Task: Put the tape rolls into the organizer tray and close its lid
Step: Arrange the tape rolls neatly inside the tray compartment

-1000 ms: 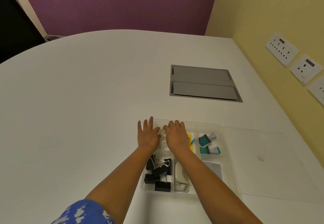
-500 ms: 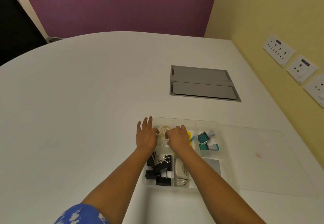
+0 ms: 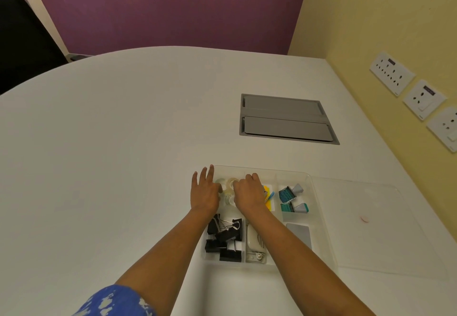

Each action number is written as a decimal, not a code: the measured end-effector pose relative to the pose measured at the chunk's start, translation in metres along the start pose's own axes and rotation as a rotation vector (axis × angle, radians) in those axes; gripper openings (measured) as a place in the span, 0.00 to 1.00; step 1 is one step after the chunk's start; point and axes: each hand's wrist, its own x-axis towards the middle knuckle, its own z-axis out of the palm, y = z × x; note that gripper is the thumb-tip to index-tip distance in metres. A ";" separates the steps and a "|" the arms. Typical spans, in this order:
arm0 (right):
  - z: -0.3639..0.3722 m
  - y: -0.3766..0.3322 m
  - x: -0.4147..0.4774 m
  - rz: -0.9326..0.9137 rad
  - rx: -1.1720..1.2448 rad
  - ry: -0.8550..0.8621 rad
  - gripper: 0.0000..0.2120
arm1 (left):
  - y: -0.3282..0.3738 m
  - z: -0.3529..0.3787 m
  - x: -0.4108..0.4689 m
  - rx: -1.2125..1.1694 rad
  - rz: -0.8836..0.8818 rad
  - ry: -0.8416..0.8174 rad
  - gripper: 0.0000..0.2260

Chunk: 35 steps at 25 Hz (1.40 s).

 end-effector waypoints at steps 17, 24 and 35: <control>-0.003 0.003 -0.003 -0.131 0.178 -0.004 0.14 | 0.004 0.005 0.006 0.007 -0.035 -0.032 0.12; -0.005 0.011 0.005 0.051 0.340 0.093 0.21 | 0.000 0.011 0.009 -0.008 -0.019 0.013 0.13; -0.008 0.013 0.023 -0.162 0.080 0.085 0.16 | -0.004 0.021 0.034 0.045 0.035 -0.074 0.22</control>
